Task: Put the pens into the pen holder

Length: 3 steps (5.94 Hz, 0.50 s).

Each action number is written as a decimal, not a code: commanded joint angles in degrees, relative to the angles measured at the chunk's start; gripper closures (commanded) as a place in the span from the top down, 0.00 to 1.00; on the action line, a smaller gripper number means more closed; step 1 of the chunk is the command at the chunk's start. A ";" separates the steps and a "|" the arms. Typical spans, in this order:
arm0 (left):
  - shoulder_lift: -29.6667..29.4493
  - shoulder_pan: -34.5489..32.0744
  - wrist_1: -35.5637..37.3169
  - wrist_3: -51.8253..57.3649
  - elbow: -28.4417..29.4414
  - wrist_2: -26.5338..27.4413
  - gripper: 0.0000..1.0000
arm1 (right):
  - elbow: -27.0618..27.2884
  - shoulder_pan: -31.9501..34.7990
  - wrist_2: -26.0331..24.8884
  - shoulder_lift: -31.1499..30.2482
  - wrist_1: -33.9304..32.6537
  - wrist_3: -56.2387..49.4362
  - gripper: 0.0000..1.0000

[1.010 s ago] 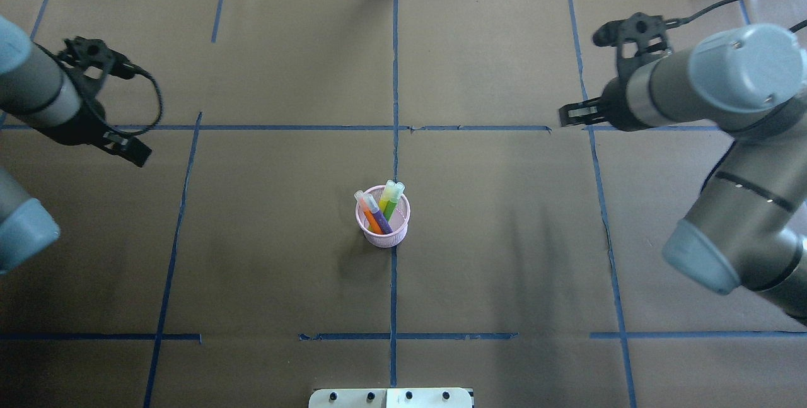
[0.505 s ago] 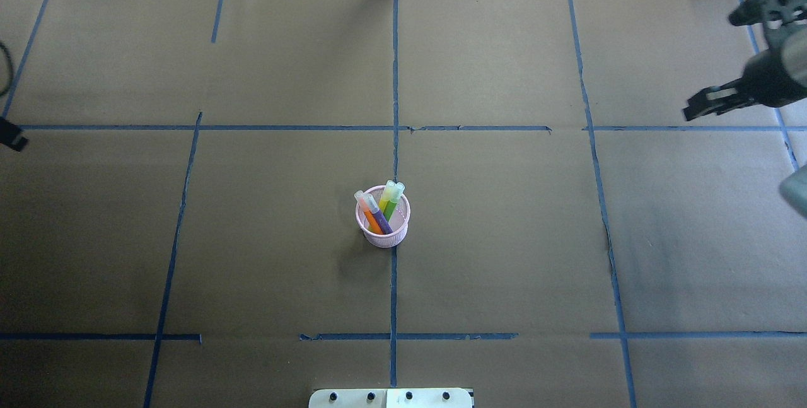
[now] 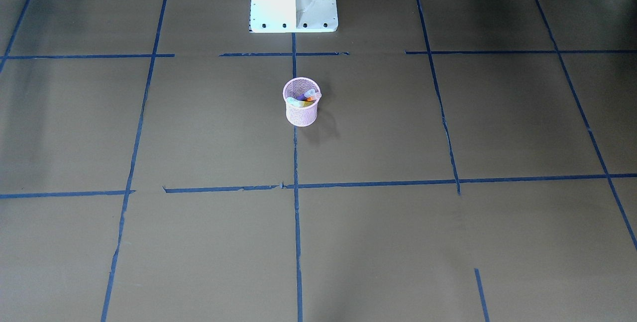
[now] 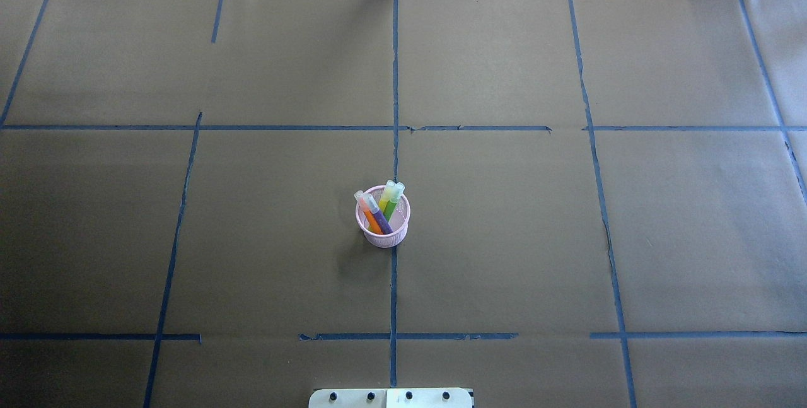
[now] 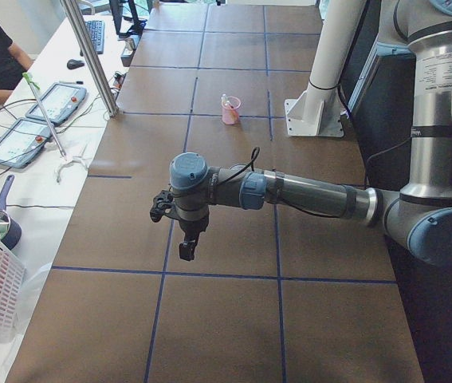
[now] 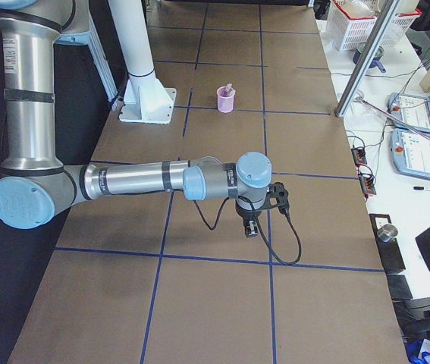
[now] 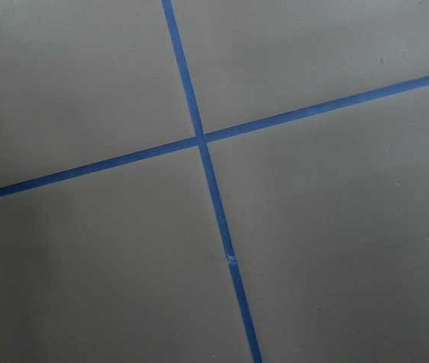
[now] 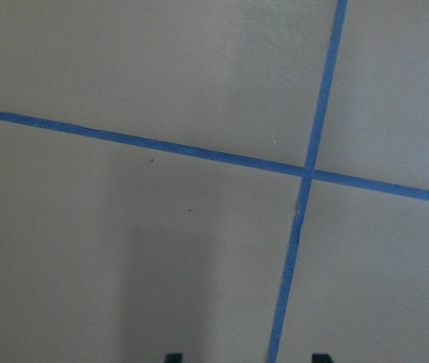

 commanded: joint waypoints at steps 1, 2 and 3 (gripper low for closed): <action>-2.37 -0.21 4.30 -0.10 0.40 -0.02 1.00 | -0.72 0.99 -0.19 -2.43 -0.40 -1.10 1.00; -2.02 -0.21 4.41 -0.01 0.74 -0.02 1.00 | -0.72 0.99 -0.28 -3.66 -0.31 -1.10 1.00; -2.37 -0.21 5.02 -0.10 -0.13 -0.11 1.00 | -0.63 0.99 -1.67 -4.37 -0.31 -1.18 1.00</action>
